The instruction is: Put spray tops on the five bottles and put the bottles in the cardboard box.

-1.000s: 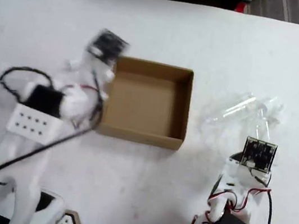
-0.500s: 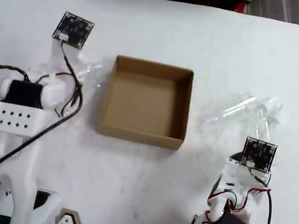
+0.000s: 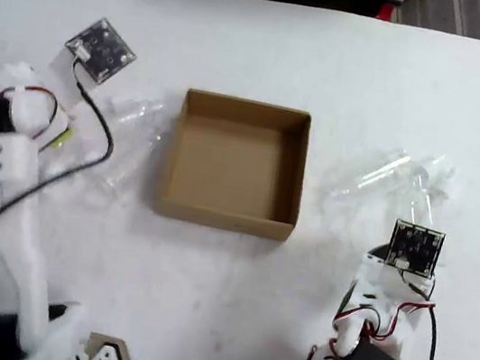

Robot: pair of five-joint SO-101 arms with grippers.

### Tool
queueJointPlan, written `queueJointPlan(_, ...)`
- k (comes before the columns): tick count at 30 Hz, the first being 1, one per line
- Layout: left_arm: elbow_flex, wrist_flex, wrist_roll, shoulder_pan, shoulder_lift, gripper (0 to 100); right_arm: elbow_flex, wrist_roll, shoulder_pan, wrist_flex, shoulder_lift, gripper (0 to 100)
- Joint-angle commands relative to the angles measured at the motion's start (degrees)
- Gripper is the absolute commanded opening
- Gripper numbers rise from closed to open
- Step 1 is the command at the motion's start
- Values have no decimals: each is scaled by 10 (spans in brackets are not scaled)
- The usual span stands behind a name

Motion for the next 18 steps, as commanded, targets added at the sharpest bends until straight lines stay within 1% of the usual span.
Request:
queueJointPlan(1,-105,18,-67,-12,133,121,4,2,-6,3,0,145)
queueJointPlan(4,-206,65,-83,-9,234,138,4,2,-6,3,0,145)
queueJointPlan(9,-377,182,-173,-9,387,162,4,2,-6,3,0,145)
queueJointPlan(12,-463,225,-210,-8,465,162,4,2,-6,3,0,145)
queueJointPlan(14,-516,250,-225,-8,509,162,4,2,-6,3,0,145)
queueJointPlan(18,-594,287,-230,-8,570,162,4,2,-6,3,0,145)
